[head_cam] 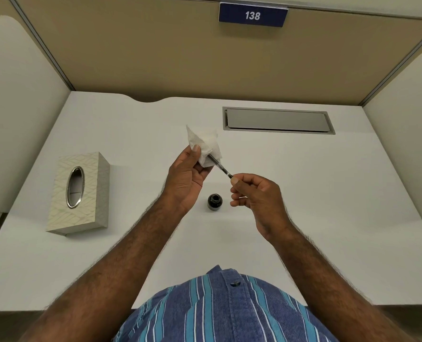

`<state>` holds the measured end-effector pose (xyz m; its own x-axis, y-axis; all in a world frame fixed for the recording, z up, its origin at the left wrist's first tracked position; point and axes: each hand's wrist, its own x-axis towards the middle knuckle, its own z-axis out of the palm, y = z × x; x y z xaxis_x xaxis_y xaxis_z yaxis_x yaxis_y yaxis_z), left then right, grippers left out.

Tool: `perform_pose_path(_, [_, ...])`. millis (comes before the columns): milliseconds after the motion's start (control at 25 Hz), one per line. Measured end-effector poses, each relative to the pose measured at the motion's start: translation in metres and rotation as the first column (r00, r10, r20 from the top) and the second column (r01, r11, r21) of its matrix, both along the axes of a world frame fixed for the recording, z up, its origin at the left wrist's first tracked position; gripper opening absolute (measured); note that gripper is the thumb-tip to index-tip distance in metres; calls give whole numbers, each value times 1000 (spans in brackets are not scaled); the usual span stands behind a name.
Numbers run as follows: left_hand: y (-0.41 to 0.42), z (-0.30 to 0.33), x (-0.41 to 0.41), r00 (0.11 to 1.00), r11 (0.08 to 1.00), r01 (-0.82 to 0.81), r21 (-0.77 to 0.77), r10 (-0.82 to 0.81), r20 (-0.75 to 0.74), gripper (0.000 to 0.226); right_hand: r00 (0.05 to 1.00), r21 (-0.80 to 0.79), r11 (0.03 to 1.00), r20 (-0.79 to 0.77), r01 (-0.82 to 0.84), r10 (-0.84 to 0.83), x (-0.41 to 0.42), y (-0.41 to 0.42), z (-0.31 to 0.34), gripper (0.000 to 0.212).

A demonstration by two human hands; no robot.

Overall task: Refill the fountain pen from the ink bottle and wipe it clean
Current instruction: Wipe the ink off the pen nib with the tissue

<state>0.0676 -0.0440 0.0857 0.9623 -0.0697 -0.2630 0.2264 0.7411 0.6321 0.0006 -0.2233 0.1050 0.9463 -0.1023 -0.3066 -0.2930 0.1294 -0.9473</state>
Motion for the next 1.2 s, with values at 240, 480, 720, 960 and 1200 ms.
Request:
perform_pose_path(240, [-5,-2,-5,999,992,48,-121,-50,-17,29,999,23,999,6,45,-45,2,1,4,10])
perform_pose_path(480, [-10,-5,-13,982,983,182,13,-182,51,26,997,-19,998,44,57,-56,2,3,2,6])
perform_pose_path(720, [-13,-3,-13,982,974,165,152,-177,68,35,990,-166,983,126,75,-54,1,7,-3,6])
perform_pose_path(960, [-11,1,-13,989,983,131,128,-138,52,40,991,-201,979,130,34,-8,1,8,-2,10])
perform_pose_path(1200, [-9,6,-12,987,987,143,76,-147,61,34,991,-210,978,127,-9,36,1,5,-2,6])
